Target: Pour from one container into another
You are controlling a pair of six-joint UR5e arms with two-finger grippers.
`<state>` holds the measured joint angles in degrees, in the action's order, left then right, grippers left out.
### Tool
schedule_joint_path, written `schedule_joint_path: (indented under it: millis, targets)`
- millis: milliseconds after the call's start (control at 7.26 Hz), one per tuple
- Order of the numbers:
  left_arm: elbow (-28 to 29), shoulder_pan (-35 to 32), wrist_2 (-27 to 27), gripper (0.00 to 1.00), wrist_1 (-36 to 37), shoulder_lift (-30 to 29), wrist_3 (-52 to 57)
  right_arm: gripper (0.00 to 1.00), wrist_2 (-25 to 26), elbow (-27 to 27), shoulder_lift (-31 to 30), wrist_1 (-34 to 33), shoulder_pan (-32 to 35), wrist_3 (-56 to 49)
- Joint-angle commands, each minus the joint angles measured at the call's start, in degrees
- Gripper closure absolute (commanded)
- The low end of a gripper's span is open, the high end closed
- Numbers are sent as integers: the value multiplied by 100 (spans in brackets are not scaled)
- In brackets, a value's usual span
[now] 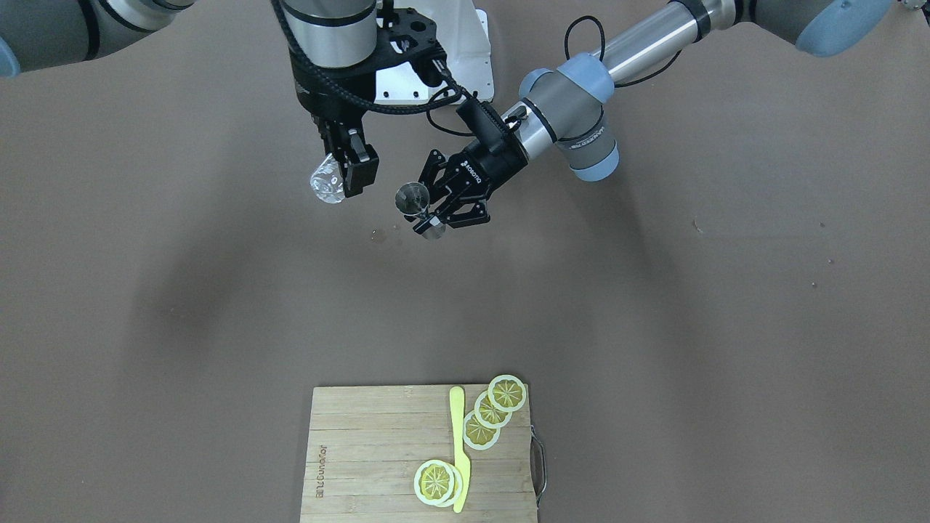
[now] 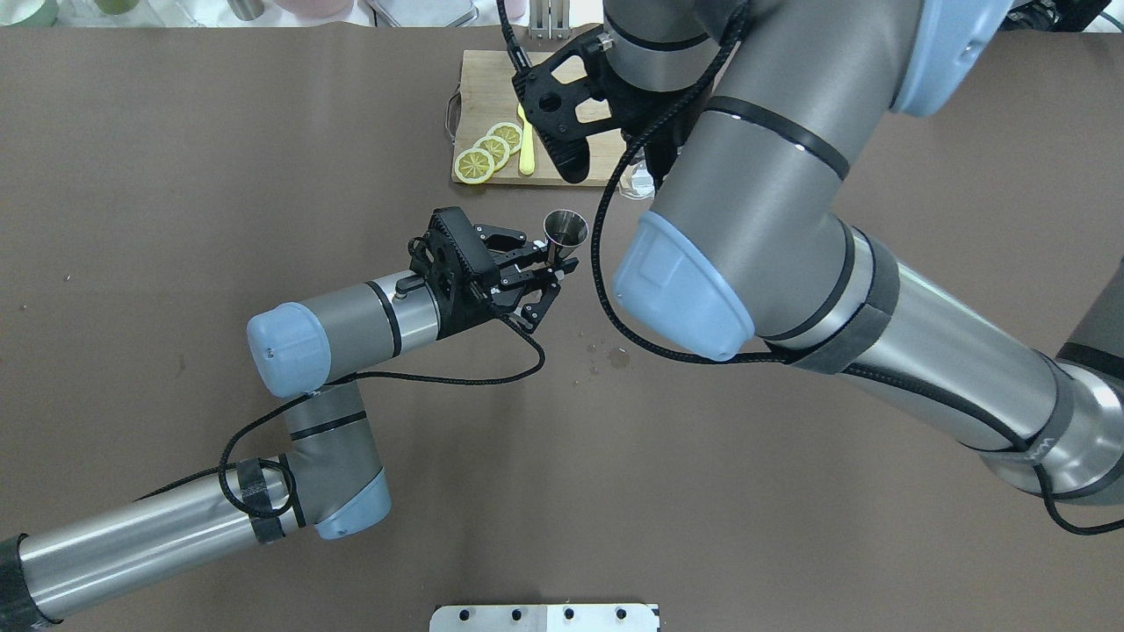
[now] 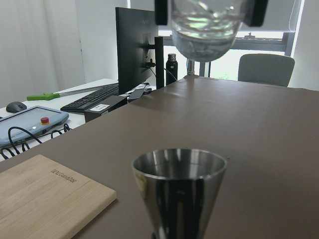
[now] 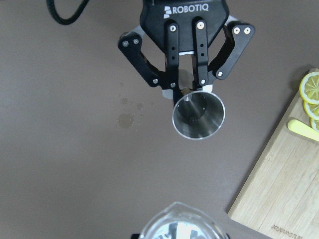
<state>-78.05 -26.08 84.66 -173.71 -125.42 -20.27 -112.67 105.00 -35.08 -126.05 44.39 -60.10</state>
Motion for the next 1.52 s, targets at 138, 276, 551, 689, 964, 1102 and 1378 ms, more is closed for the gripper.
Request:
schedule_joint_path:
  millis: [138,276,551,689,964,1102,1378]
  targets:
    - [-235,-55,-631,100,82,62,-73,100,-928,380,-866,807,831,16]
    - [-281,-55,-670,100,74,227,-73,100,-1323,459,-1165,1027,1113,16]
    - [-438,-82,-827,100,-23,718,-82,100,-2036,468,-1823,1773,1667,7]
    - [-726,-90,-1125,100,-23,999,-82,100,-2292,468,-2140,2238,1861,7]
    - [-1290,-21,-1967,100,74,1501,-230,100,-2749,433,-2729,2994,2081,7]
    - [-1327,23,-2354,100,83,1555,-379,100,-2986,355,-3037,3390,2239,7]
    - [-1423,417,-3416,100,74,1800,-381,100,-3557,-197,-3408,4321,2660,16]
